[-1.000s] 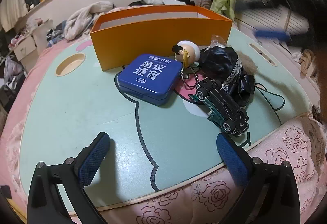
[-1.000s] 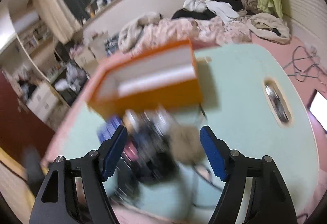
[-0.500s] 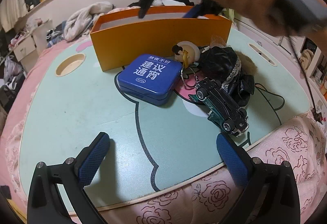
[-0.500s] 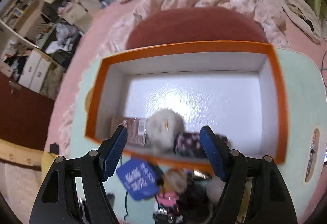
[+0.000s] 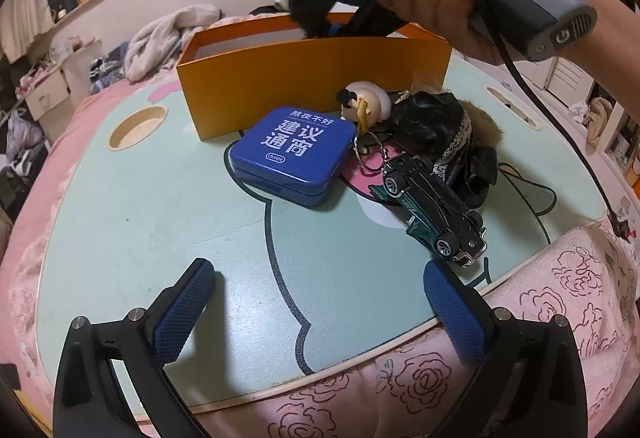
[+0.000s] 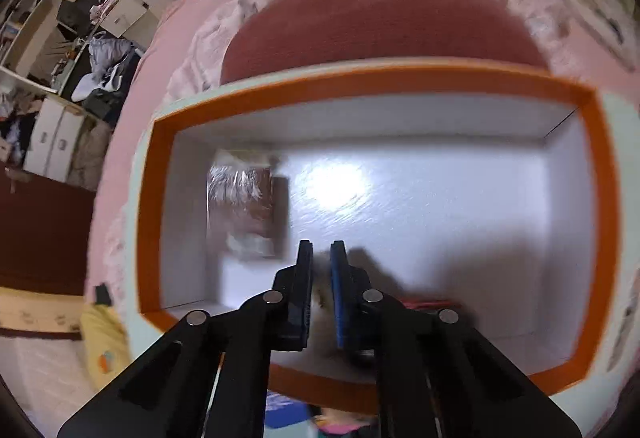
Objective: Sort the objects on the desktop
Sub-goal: 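Reach into the orange box and grasp the white fur ball with right gripper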
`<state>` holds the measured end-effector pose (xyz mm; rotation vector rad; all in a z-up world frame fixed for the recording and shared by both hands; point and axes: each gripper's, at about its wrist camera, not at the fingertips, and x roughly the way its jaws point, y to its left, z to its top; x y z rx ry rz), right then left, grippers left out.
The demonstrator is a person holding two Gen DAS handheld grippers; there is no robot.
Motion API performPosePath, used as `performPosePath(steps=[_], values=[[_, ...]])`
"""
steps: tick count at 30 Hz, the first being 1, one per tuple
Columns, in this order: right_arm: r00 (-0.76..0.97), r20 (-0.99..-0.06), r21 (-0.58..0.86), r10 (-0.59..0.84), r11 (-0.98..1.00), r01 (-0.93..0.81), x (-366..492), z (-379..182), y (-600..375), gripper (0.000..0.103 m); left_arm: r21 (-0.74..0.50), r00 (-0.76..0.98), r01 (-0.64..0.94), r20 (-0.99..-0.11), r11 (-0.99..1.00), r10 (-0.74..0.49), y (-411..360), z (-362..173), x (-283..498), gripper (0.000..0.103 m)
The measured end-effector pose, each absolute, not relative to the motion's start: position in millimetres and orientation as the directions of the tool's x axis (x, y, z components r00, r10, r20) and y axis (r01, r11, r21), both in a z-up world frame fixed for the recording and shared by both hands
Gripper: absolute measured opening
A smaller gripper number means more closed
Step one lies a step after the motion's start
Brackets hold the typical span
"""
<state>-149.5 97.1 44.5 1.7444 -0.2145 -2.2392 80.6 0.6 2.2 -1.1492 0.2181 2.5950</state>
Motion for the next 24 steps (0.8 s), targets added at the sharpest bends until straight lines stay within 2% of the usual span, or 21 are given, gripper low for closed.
performPosePath(steps=[6,9,12,15,17,19,20,22,24], values=[[-0.306,-0.879,0.340,-0.366,-0.930,0.138,-143,69,104,0.002,0.020,-0.638,-0.325,-0.743,-0.945,0.204,0,2,81,0.103],[-0.313,-0.877,0.351,-0.364,-0.931,0.096,-146,72,98,0.021,0.019,-0.638,-0.326,-0.743,-0.945,0.205,0,2,81,0.103],[-0.298,-0.923,0.221,-0.245,-0.969,0.113,-148,66,83,0.031,0.019,-0.638,-0.325,-0.743,-0.946,0.204,1,2,81,0.103],[-0.269,-0.946,0.166,-0.183,-0.983,0.083,-147,53,92,0.050,0.020,-0.638,-0.324,-0.743,-0.946,0.203,1,2,81,0.103],[-0.205,-0.955,0.197,-0.214,-0.975,0.101,-148,41,92,0.054,0.019,-0.638,-0.325,-0.742,-0.946,0.204,1,2,81,0.103],[-0.193,-0.970,0.116,-0.148,-0.979,0.165,-145,37,82,0.053,0.020,-0.638,-0.325,-0.742,-0.946,0.204,1,2,81,0.103],[-0.194,-0.975,0.070,-0.108,-0.978,0.196,-143,36,76,0.049,0.019,-0.638,-0.325,-0.743,-0.945,0.204,0,2,80,0.103],[-0.228,-0.973,-0.031,-0.020,-0.975,0.218,-140,34,70,0.023,0.020,-0.638,-0.325,-0.742,-0.945,0.204,0,2,80,0.103],[-0.235,-0.972,-0.041,-0.016,-0.972,0.232,-138,33,67,0.017,0.020,-0.638,-0.325,-0.742,-0.945,0.204,0,1,79,0.103]])
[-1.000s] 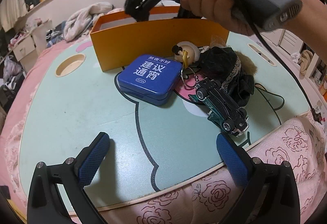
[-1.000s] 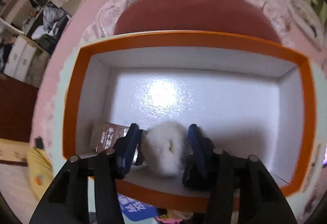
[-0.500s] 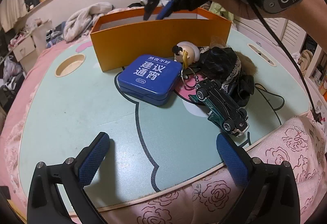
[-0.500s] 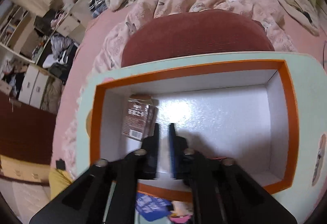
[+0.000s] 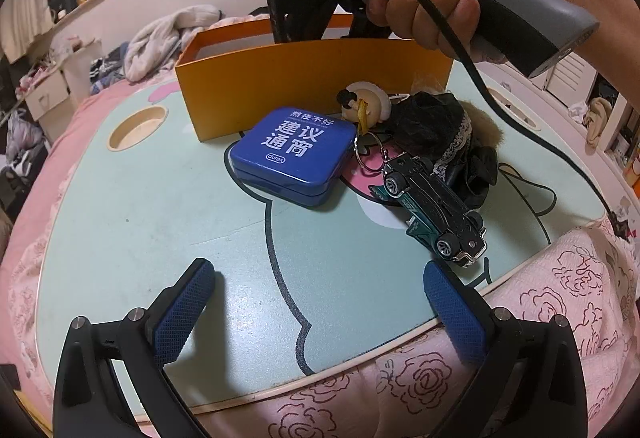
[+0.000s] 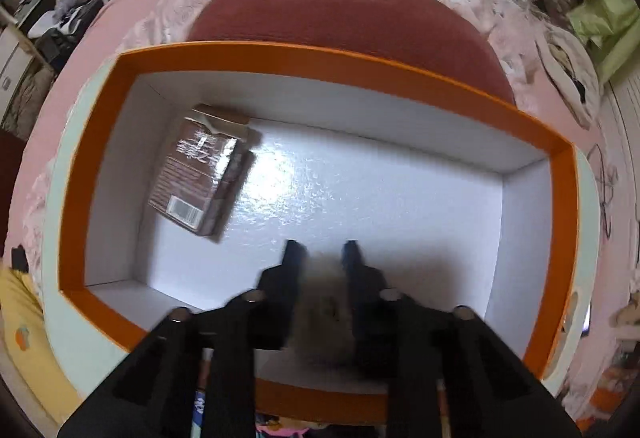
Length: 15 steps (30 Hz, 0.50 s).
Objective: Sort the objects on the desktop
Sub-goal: 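Reach into the orange box and grasp the white fur ball with right gripper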
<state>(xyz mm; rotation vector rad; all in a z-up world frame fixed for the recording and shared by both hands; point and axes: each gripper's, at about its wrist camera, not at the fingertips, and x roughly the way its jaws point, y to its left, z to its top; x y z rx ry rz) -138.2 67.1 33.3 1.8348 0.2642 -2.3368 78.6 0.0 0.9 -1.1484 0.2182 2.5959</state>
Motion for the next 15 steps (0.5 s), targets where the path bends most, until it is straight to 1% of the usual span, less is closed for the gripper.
performPosePath(steps=[2,3,4,5,8,15], values=[[-0.246,-0.969,-0.032,-0.026,-0.973,0.231,-137,32,70,0.014,0.019,-0.639,-0.326,-0.742,-0.945,0.205,0,1,80,0.103],[-0.255,-0.966,-0.011,-0.048,-0.974,0.225,-137,33,75,0.011,0.018,-0.639,-0.326,-0.741,-0.945,0.206,0,1,79,0.103],[-0.266,-0.961,0.012,-0.072,-0.975,0.220,-136,36,79,0.004,0.020,-0.639,-0.325,-0.742,-0.945,0.204,1,1,80,0.103],[-0.280,-0.955,0.033,-0.095,-0.975,0.218,-135,40,84,0.000,0.019,-0.639,-0.325,-0.742,-0.946,0.205,1,1,80,0.103],[-0.334,-0.929,0.081,-0.161,-0.967,0.241,-126,61,93,0.000,0.019,-0.639,-0.325,-0.742,-0.946,0.204,1,1,81,0.103],[-0.448,-0.855,0.112,-0.263,-0.935,0.337,-77,121,87,0.000,0.018,-0.639,-0.325,-0.741,-0.945,0.206,0,1,81,0.103]])
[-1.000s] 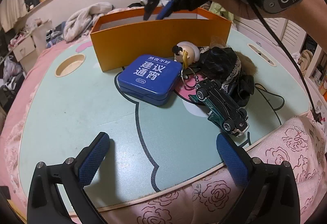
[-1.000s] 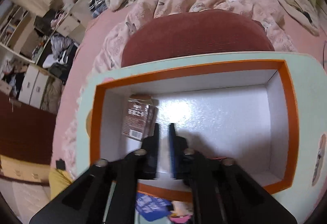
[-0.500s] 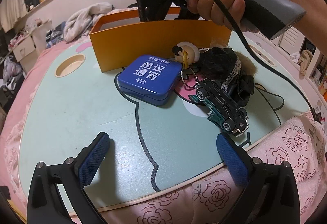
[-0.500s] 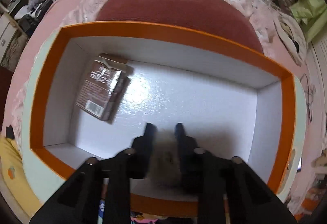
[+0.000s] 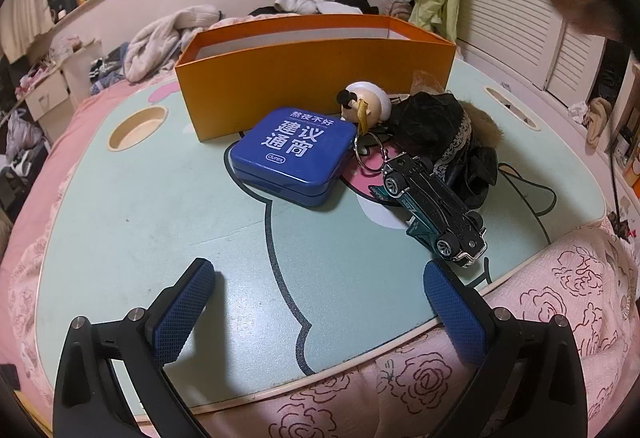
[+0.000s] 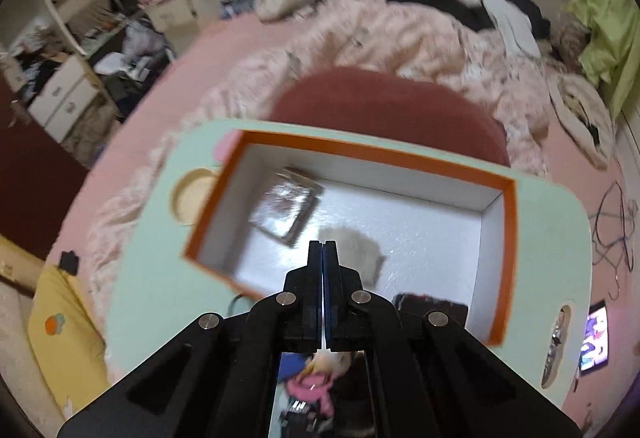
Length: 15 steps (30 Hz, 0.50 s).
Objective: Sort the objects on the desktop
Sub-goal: 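Reach into the orange box and grasp the white fur ball with right gripper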
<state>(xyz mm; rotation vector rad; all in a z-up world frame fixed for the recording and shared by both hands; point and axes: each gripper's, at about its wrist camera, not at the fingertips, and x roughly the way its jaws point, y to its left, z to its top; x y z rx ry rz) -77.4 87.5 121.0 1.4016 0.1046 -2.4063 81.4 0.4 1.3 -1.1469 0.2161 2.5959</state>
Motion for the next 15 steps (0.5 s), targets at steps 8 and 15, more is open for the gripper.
performPosePath(steps=[8,15], values=[[-0.447,-0.848,0.107,-0.284,-0.918,0.381,-45,131,77,0.019,0.018,-0.639,-0.326,-0.741,-0.945,0.207,0,1,82,0.103],[-0.408,-0.900,0.040,-0.153,-0.961,0.274,-100,87,66,0.043,0.017,-0.640,-0.326,-0.740,-0.945,0.207,0,1,83,0.103]])
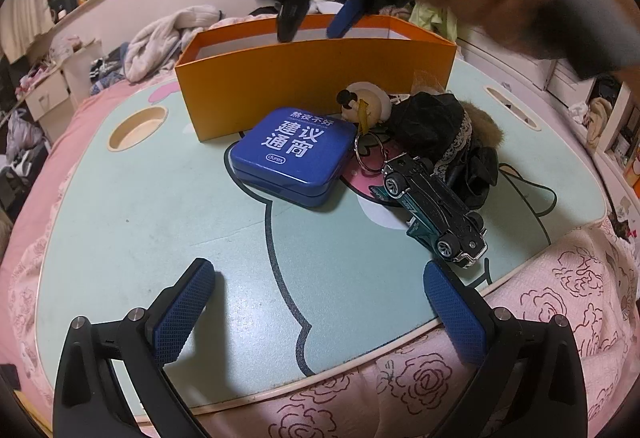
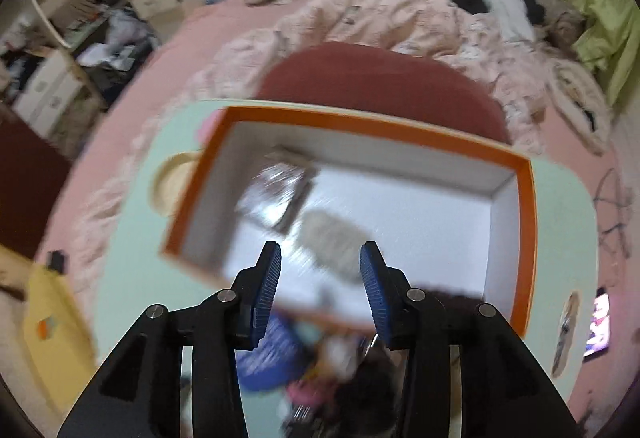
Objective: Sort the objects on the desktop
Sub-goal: 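Reach into the orange box and grasp the white fur ball with right gripper, then carry the white fur ball out and drop it onto the green car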
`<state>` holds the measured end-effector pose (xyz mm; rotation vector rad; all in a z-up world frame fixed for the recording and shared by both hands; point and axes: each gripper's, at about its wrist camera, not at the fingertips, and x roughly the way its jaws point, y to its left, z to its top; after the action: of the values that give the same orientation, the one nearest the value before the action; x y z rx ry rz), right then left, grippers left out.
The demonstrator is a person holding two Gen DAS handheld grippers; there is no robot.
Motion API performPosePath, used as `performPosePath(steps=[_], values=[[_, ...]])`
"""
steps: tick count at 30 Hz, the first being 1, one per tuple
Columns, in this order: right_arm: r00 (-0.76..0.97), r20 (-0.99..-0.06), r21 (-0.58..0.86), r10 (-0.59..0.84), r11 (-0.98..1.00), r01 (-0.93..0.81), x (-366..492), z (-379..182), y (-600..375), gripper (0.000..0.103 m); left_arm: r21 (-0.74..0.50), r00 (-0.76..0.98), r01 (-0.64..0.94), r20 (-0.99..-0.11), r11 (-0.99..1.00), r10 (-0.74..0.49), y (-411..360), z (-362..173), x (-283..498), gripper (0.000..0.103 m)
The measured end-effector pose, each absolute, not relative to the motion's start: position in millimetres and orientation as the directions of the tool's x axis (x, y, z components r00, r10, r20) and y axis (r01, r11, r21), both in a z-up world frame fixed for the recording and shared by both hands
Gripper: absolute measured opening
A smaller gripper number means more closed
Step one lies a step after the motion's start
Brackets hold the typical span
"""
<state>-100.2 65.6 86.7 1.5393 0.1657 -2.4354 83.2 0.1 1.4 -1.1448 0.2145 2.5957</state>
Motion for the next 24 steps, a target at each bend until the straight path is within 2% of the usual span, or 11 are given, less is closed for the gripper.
performPosePath(steps=[5,6,7,9,13,16,21,24], values=[[-0.287,-0.957,-0.031,-0.038,-0.972,0.232,-138,35,59,0.043,0.017,-0.641,-0.327,-0.739,-0.945,0.208,1,1,82,0.103],[-0.317,-0.948,-0.050,-0.026,-0.972,0.230,-138,32,60,0.033,0.017,-0.641,-0.327,-0.739,-0.945,0.208,0,1,81,0.103],[-0.313,-0.950,-0.061,-0.015,-0.971,0.230,-139,31,59,0.028,0.016,-0.640,-0.327,-0.739,-0.945,0.209,0,1,79,0.103],[-0.343,-0.939,-0.051,-0.034,-0.970,0.237,-136,37,63,0.026,0.016,-0.641,-0.327,-0.739,-0.945,0.209,0,0,76,0.103],[-0.475,-0.872,-0.020,-0.115,-0.963,0.269,-110,75,80,0.026,0.016,-0.641,-0.327,-0.739,-0.945,0.209,0,1,78,0.103],[-0.478,-0.853,0.044,-0.208,-0.942,0.332,-77,93,91,0.027,0.016,-0.640,-0.326,-0.739,-0.945,0.209,0,0,76,0.103],[-0.381,-0.871,0.156,-0.309,-0.911,0.382,-53,66,106,0.030,0.018,-0.641,-0.325,-0.739,-0.945,0.207,2,0,75,0.103],[-0.361,-0.869,0.199,-0.339,-0.907,0.371,-49,48,113,0.039,0.017,-0.641,-0.326,-0.739,-0.945,0.207,2,0,75,0.103]])
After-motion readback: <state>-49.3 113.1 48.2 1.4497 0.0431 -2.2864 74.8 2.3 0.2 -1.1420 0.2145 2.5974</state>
